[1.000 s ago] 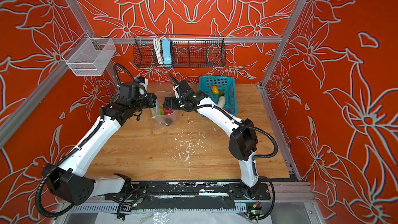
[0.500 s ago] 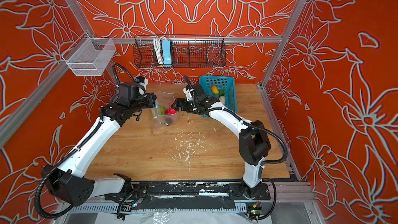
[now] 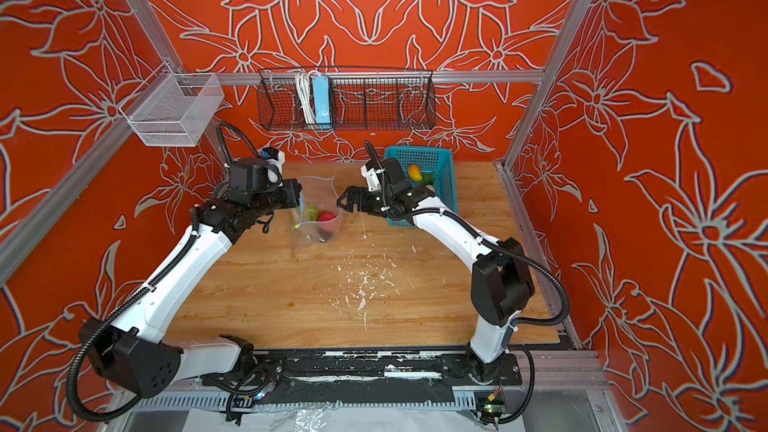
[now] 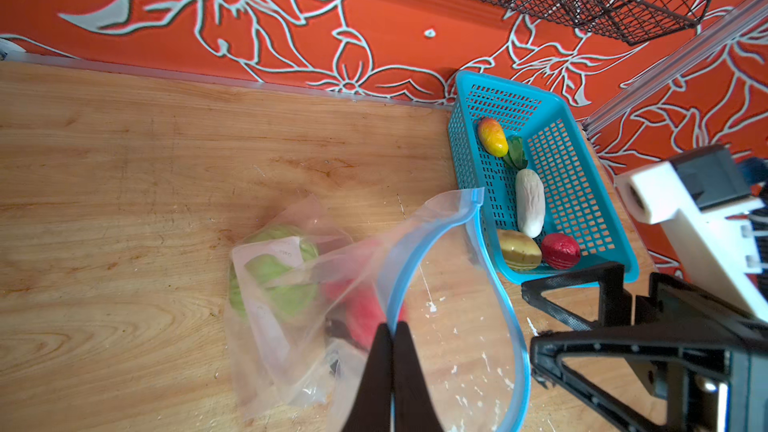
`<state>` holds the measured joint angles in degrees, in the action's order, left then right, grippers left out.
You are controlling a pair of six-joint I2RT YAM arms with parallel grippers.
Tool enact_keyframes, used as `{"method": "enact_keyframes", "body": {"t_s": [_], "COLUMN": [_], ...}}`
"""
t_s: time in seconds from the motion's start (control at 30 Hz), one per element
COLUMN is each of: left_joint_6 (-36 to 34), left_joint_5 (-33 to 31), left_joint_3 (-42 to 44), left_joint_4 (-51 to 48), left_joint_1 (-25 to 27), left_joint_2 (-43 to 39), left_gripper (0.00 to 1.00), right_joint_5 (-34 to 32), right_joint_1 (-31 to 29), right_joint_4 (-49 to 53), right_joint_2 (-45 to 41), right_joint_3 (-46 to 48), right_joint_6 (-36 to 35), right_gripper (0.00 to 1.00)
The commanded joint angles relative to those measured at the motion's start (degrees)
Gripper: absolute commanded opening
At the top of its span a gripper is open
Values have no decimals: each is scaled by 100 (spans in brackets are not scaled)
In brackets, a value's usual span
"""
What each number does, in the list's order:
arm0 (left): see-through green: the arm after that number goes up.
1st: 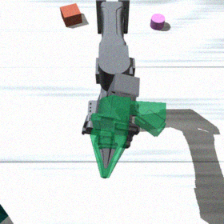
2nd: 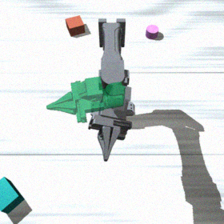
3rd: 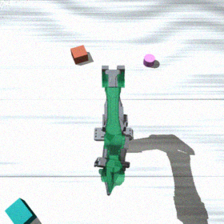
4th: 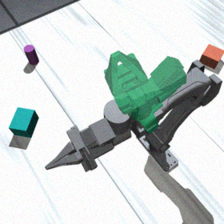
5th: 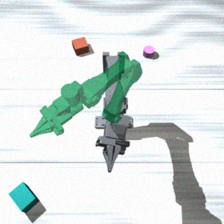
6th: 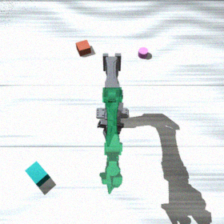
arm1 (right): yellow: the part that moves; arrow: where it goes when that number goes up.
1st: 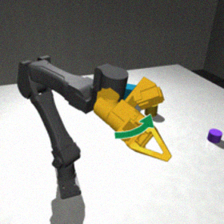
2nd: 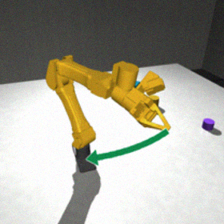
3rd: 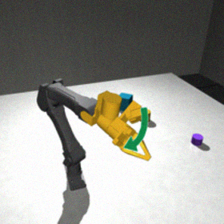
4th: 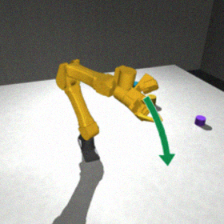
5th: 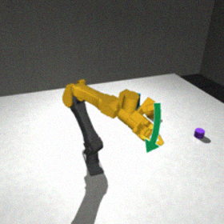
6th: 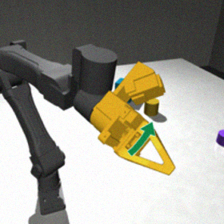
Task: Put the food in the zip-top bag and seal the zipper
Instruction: 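Raise the right gripper back over the teal basket while the left holds the bag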
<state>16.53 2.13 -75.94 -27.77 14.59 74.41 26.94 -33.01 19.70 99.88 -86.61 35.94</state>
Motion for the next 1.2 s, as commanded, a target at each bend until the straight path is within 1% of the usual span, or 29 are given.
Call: {"method": "enact_keyframes", "body": {"t_s": [0.0, 0.1, 0.3, 0.53, 0.73, 0.93, 1.17], "left_joint_6": [2, 43, 113, 86, 112, 129, -33], "left_joint_5": [-72, -115, -282, -375, -477, -425, -614], "left_joint_3": [71, 71, 14, 88, 80, -139, -466], "left_joint_4": [52, 70, -10, 104, 157, 56, -160], "left_joint_1": [-15, -10, -9, -9, -9, -9, -9], "left_joint_2": [-155, -147, -58, -58, 62, 270, 345], "left_gripper": [0, 0, 0, 0, 0, 0, 0], "right_joint_5": [31, -41, -501, -632, -1469, -1685, -1808], "right_joint_1": [48, 58, 58, 182, 233, 370, 601], "right_joint_4": [131, 194, 709, 967, 1787, 2072, 2489], "right_joint_2": [-111, -194, -329, -444, -361, -312, -148], "right_joint_3": [6, -61, -372, -462, -885, -1119, -1397], "right_joint_6": [-94, -127, -417, -511, -827, -1028, -1159], "right_gripper": [98, 98, 98, 98, 98, 98, 98]}}
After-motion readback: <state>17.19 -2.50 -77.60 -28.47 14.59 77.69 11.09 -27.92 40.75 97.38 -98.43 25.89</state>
